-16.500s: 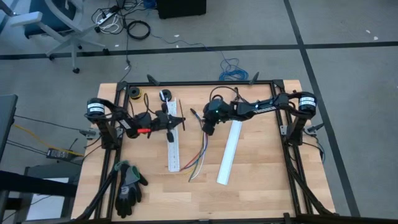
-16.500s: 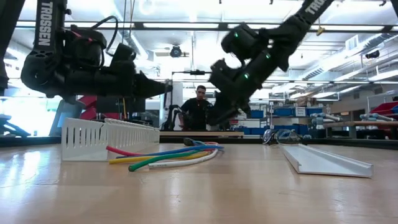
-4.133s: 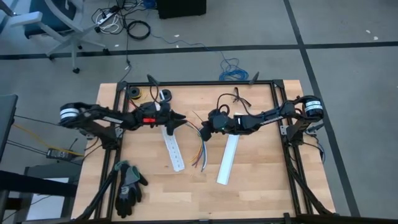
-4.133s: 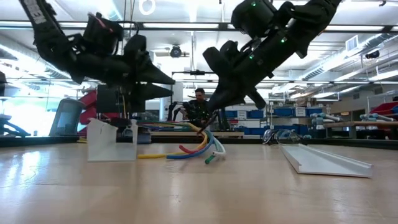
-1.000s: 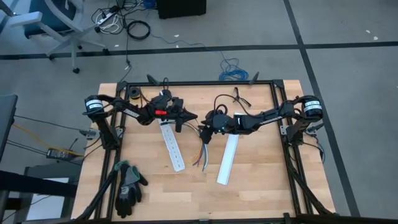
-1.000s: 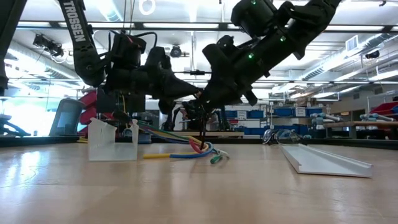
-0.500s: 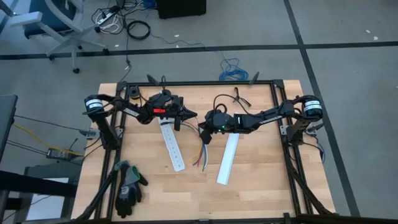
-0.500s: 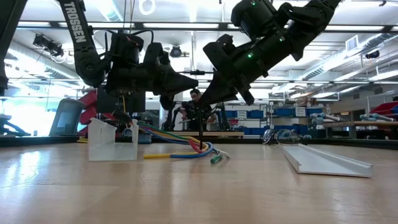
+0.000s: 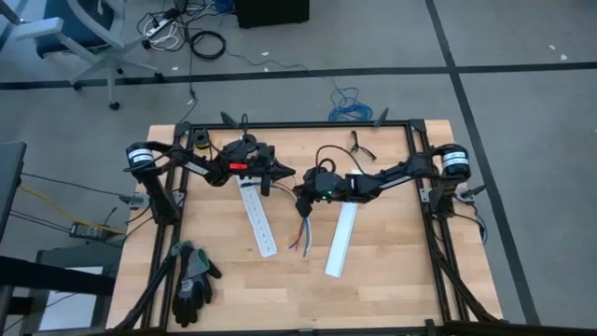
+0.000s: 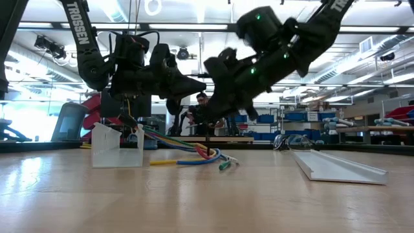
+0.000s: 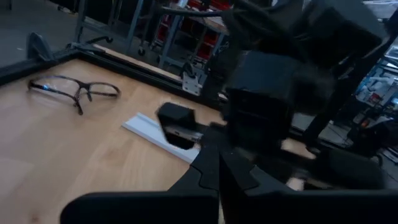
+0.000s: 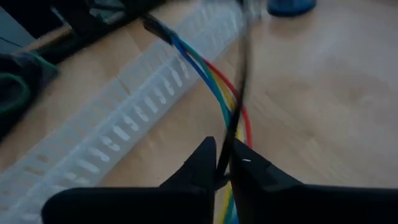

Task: Ziptie cables
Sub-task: Wrap the zip tie into the cable wires, then put the ziptied cables into the cable duct

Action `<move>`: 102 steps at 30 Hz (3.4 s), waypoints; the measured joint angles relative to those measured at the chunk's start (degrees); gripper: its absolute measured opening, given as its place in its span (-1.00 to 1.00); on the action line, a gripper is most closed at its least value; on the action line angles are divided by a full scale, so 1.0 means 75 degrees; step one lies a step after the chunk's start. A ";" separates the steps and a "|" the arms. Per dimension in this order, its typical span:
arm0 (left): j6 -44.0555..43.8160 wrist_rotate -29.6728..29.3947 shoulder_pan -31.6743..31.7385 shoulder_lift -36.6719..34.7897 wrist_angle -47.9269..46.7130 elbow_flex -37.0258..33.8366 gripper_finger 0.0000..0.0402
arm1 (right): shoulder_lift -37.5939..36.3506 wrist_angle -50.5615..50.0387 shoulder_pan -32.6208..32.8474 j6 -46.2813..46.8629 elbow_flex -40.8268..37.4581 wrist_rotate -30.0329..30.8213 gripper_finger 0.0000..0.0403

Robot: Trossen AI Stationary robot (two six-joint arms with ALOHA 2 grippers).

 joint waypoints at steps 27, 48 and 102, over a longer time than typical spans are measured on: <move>-0.0828 -0.0022 0.0525 0.0000 0.0984 0.0015 -1.00 | 0.0121 -0.0835 0.0352 0.0595 0.0017 -0.0065 -1.00; -0.0823 -0.0693 0.0545 -0.0029 0.1061 0.0452 -1.00 | 0.0141 -0.2230 0.0648 0.1134 -0.0006 0.0229 -1.00; 0.2412 0.2654 0.1543 -0.0990 -0.2603 0.0413 -0.48 | -0.1363 -0.2963 0.1025 0.0866 -0.0015 0.0830 -0.41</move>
